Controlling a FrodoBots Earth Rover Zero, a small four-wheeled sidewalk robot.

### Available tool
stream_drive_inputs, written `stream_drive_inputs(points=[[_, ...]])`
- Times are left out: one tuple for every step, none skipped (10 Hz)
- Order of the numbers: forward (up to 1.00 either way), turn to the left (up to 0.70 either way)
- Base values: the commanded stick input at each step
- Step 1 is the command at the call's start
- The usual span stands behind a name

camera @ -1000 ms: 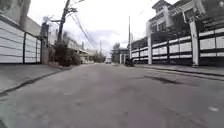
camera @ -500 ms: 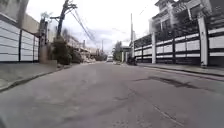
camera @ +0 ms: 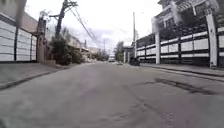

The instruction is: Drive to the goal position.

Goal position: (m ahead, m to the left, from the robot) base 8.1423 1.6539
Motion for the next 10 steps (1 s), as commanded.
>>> stream_drive_inputs(points=[[1.0,0.03],[1.0,0.03],[1.0,0.03],[1.0,0.03],[1.0,0.03],[1.0,0.03],[1.0,0.03],[1.0,0.03],[1.0,0.03],[1.0,0.03]])
